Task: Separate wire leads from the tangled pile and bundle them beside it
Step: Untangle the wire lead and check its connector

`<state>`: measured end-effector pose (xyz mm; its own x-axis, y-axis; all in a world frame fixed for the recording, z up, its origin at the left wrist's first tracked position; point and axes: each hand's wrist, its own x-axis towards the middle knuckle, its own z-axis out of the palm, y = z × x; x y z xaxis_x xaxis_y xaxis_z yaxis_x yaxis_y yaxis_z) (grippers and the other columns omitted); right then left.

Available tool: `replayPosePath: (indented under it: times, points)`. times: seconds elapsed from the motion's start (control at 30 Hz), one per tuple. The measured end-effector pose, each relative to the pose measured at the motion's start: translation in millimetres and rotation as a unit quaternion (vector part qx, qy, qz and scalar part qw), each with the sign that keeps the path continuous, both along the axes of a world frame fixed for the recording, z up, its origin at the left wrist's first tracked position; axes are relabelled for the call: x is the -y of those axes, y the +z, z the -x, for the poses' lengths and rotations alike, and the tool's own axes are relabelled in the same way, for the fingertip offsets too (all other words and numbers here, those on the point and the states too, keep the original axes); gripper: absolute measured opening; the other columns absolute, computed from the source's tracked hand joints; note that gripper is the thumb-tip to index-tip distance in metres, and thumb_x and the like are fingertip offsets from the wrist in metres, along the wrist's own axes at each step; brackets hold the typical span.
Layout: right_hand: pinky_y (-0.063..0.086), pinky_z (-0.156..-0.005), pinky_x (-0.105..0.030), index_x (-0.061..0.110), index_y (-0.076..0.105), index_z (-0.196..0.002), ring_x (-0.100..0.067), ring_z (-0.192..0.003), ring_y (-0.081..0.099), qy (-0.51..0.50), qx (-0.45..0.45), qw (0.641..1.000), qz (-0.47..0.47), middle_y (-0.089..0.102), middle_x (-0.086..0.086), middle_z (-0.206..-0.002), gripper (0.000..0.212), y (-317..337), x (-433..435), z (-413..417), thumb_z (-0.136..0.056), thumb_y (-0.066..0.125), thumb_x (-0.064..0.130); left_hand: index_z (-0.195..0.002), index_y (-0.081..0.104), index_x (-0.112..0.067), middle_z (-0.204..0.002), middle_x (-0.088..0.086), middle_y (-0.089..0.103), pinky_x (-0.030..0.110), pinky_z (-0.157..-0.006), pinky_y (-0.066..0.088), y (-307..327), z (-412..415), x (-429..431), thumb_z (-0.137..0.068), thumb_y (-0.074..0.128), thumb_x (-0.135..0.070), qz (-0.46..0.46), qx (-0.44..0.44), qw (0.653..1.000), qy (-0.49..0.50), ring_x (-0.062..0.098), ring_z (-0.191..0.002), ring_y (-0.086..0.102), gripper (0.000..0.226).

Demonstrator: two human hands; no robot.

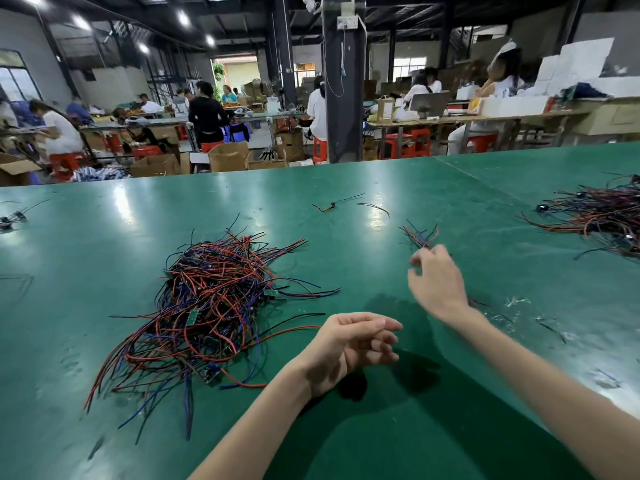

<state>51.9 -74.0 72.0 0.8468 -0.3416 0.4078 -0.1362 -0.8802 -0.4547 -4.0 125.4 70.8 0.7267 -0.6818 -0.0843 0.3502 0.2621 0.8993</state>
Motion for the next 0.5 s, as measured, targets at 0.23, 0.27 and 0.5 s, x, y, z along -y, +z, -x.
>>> replayPosePath:
  times: [0.23, 0.27, 0.5]
  points:
    - [0.040, -0.072, -0.035, 0.010, 0.062, -0.100, -0.030, -0.085, 0.059, 0.137, -0.012, 0.990, 0.031, 0.057, -0.008, -0.098, 0.015, -24, -49, 35, -0.088, 0.053, 0.011, -0.084, 0.071, -0.013, -0.075, 0.002, 0.071, 0.019, -0.070, 0.050, 21, -24, -20, -0.087, 0.059, 0.004, -0.212, 0.309, 0.889, 0.262, 0.002, -0.063, 0.061, 0.021]
    - [0.040, -0.072, -0.035, 0.010, 0.060, -0.102, -0.030, -0.086, 0.058, 0.144, -0.016, 0.988, 0.043, 0.057, -0.007, -0.100, 0.016, -26, -50, 35, -0.089, 0.051, 0.011, -0.088, 0.072, -0.013, -0.084, 0.004, 0.073, 0.020, -0.076, 0.049, 25, -34, -29, -0.087, 0.059, -0.001, -0.304, 0.363, 0.825, 0.309, 0.002, -0.071, 0.062, 0.018]
    - [0.040, -0.071, -0.033, 0.012, 0.058, -0.103, -0.027, -0.090, 0.057, 0.159, -0.021, 0.985, 0.059, 0.059, -0.004, -0.103, 0.017, -27, -48, 31, -0.092, 0.046, 0.015, -0.113, 0.058, -0.017, -0.118, 0.003, 0.058, 0.044, -0.097, 0.033, 21, -80, -67, -0.089, 0.055, -0.015, -0.779, 0.407, 0.425, 0.217, 0.027, -0.116, 0.045, 0.024]
